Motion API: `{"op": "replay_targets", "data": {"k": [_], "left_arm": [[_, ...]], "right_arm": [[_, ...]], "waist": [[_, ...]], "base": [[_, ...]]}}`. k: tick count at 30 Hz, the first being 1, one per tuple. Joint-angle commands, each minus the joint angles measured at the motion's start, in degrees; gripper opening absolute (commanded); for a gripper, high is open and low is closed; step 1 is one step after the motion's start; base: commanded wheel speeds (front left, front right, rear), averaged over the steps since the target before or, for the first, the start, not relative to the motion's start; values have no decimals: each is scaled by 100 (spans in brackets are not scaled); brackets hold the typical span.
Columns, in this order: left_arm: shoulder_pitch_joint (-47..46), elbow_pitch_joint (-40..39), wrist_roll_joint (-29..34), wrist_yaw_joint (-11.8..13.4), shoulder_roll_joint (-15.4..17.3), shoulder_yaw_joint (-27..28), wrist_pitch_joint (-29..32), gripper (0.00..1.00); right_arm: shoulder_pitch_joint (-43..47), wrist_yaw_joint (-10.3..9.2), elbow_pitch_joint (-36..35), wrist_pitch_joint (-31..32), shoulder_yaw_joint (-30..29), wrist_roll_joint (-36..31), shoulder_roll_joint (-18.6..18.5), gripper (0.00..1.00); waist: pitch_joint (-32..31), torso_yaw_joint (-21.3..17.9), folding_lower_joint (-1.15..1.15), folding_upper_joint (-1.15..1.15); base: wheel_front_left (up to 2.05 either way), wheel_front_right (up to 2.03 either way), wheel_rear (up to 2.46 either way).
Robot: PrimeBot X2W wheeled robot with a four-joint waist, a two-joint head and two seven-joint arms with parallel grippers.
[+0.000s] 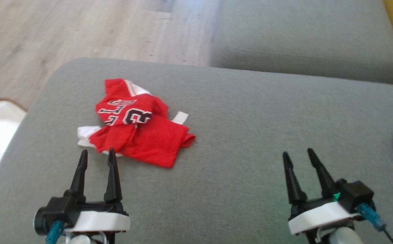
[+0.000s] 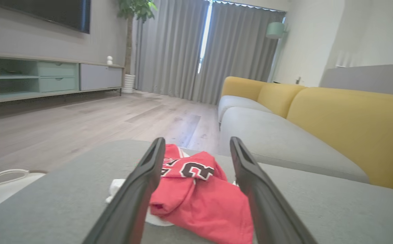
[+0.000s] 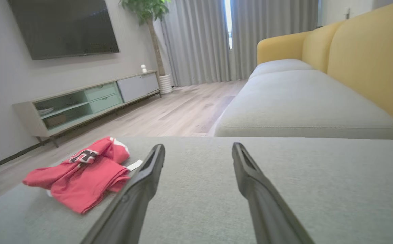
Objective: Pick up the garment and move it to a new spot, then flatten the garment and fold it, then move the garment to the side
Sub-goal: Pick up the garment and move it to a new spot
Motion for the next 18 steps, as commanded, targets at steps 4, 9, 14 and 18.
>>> {"op": "replay_targets", "data": {"k": [4, 9, 14, 18], "left_arm": [[-85, -145, 97, 7, 11, 334, -54, 100], [-12, -146, 166, -23, 11, 479, -54, 100], [40, -164, 201, -60, 11, 584, -54, 100], [44, -175, 208, -81, 11, 629, -54, 100]], "right_arm": [[-112, -4, -122, -66, 347, 83, -20, 100], [-66, -4, -87, -67, 505, 168, -20, 100], [-54, -4, -64, -67, 580, 216, -20, 100], [-61, -4, -63, -67, 604, 227, -20, 100]], "waist": [[-116, 489, 0, 0], [-184, 825, 0, 0], [-211, 961, 0, 0], [-196, 973, 0, 0]], "base": [[0, 0, 0], [0, 0, 0], [0, 0, 0], [0, 0, 0]]}}
